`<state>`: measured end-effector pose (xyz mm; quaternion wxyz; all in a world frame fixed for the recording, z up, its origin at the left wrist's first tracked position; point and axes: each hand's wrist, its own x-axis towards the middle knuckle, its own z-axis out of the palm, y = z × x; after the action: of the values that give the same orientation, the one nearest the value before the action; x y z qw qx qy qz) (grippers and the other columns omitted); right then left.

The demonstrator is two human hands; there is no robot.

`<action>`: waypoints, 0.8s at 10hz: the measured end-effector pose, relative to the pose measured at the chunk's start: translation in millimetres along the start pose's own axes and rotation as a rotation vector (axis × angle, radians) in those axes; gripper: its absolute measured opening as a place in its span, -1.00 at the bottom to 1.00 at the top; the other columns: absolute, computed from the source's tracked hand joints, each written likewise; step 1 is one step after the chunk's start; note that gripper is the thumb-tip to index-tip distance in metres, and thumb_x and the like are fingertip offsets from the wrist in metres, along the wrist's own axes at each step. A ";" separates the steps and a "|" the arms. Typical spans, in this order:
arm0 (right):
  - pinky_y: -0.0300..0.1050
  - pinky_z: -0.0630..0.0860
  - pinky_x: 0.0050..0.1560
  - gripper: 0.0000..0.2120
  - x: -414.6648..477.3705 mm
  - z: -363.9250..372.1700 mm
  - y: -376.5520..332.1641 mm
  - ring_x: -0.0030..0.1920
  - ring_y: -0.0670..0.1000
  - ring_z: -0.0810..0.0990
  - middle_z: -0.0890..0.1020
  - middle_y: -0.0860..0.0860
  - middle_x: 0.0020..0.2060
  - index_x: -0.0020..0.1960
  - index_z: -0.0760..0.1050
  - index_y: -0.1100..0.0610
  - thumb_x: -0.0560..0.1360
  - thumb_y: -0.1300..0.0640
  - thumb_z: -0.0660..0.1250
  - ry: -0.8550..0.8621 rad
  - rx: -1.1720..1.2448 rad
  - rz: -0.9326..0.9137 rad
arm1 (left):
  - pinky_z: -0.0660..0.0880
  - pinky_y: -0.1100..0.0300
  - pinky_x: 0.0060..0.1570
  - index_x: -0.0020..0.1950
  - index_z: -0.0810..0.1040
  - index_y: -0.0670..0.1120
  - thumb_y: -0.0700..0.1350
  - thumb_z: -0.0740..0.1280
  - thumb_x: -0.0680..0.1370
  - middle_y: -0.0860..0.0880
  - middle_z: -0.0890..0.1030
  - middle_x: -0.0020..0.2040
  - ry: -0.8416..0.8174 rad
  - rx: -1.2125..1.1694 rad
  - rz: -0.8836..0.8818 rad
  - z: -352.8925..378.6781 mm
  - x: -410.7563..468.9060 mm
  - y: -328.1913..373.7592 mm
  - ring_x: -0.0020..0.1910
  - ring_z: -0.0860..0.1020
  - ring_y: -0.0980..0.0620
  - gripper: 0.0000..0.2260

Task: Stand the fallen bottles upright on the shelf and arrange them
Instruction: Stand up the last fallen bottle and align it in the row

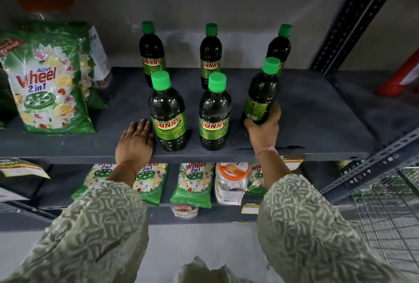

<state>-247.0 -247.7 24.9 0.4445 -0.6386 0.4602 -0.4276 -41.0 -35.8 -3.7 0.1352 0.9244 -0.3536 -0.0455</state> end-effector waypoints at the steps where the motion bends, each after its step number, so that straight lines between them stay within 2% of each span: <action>1: 0.18 0.23 0.39 0.01 1.1 3.9 -1.5 0.37 0.19 0.29 0.34 0.18 0.36 0.44 0.10 0.14 0.16 -0.01 0.57 0.015 -0.162 -0.054 | 0.03 0.01 0.50 0.49 0.09 -0.06 -0.03 0.00 0.61 -0.03 0.11 0.55 -0.005 0.006 0.004 0.2 0.6 -0.5 0.53 0.05 -0.08 -0.55; 2: 0.06 0.35 0.31 -0.12 2.7 3.3 1.1 0.25 0.17 0.38 0.42 0.20 0.25 0.35 0.22 0.20 0.15 0.12 0.60 0.000 -0.119 -0.057 | 0.03 0.02 0.50 0.50 0.08 -0.05 -0.03 -0.01 0.61 -0.02 0.11 0.55 -0.006 0.002 0.000 -0.2 0.3 -0.4 0.53 0.04 -0.07 -0.56; 3: -0.27 0.39 0.09 -0.34 5.0 -6.7 2.5 0.12 0.06 0.49 0.51 0.15 0.18 0.29 0.25 0.20 0.29 0.31 0.49 -0.092 -0.001 0.050 | 0.02 0.02 0.50 0.50 0.08 -0.05 -0.03 -0.02 0.61 -0.02 0.10 0.55 -0.007 -0.005 0.001 -0.3 -0.1 0.1 0.53 0.04 -0.06 -0.56; 4: -0.18 0.31 0.20 -0.37 14.9 -15.8 8.8 0.22 0.02 0.43 0.48 0.10 0.24 0.38 0.21 0.15 0.40 0.36 0.37 -0.251 -0.027 0.087 | 0.02 0.02 0.50 0.50 0.08 -0.05 -0.03 -0.02 0.61 -0.03 0.11 0.55 -0.004 -0.003 0.004 -0.8 -0.2 0.6 0.53 0.04 -0.07 -0.56; 5: 0.00 0.24 0.41 -0.23 15.5 -16.0 5.8 0.38 0.10 0.32 0.35 0.13 0.38 0.45 0.12 0.12 0.35 0.29 0.43 -0.286 -0.048 0.045 | 0.02 0.02 0.50 0.49 0.09 -0.05 -0.03 -0.02 0.61 -0.03 0.11 0.54 0.001 -0.007 0.000 -0.7 -0.7 0.5 0.53 0.05 -0.07 -0.56; 6: 0.10 0.10 0.48 0.08 14.3 -7.8 1.3 0.44 0.16 0.15 0.22 0.18 0.41 0.46 0.00 0.13 0.15 0.07 0.60 -0.201 -0.125 0.015 | 0.01 0.03 0.50 0.49 0.09 -0.05 -0.03 -0.01 0.61 -0.02 0.12 0.54 0.007 -0.017 -0.008 -1.4 -1.1 1.3 0.53 0.05 -0.06 -0.56; 7: 0.05 0.22 0.37 -0.08 12.2 -3.5 -2.3 0.32 0.20 0.29 0.35 0.20 0.26 0.33 0.20 0.21 0.12 0.11 0.61 -0.067 -0.187 -0.001 | 0.01 0.04 0.50 0.49 0.09 -0.05 -0.03 -0.01 0.61 -0.02 0.12 0.54 0.004 -0.019 -0.010 -2.1 -1.6 1.9 0.53 0.05 -0.05 -0.56; 8: 0.03 0.38 0.24 -0.34 11.8 -12.1 5.5 0.19 0.16 0.43 0.45 0.17 0.14 0.20 0.37 0.20 0.19 0.18 0.57 -0.108 -0.131 -0.016 | 0.00 0.05 0.50 0.49 0.08 -0.05 -0.03 -0.02 0.61 -0.02 0.11 0.54 -0.002 -0.017 -0.009 -1.9 -2.1 2.6 0.53 0.04 -0.04 -0.56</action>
<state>-257.2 -262.1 24.2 0.4223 -0.6921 0.4574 -0.3653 -43.9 -35.8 -1.2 0.1427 0.9247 -0.3494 -0.0500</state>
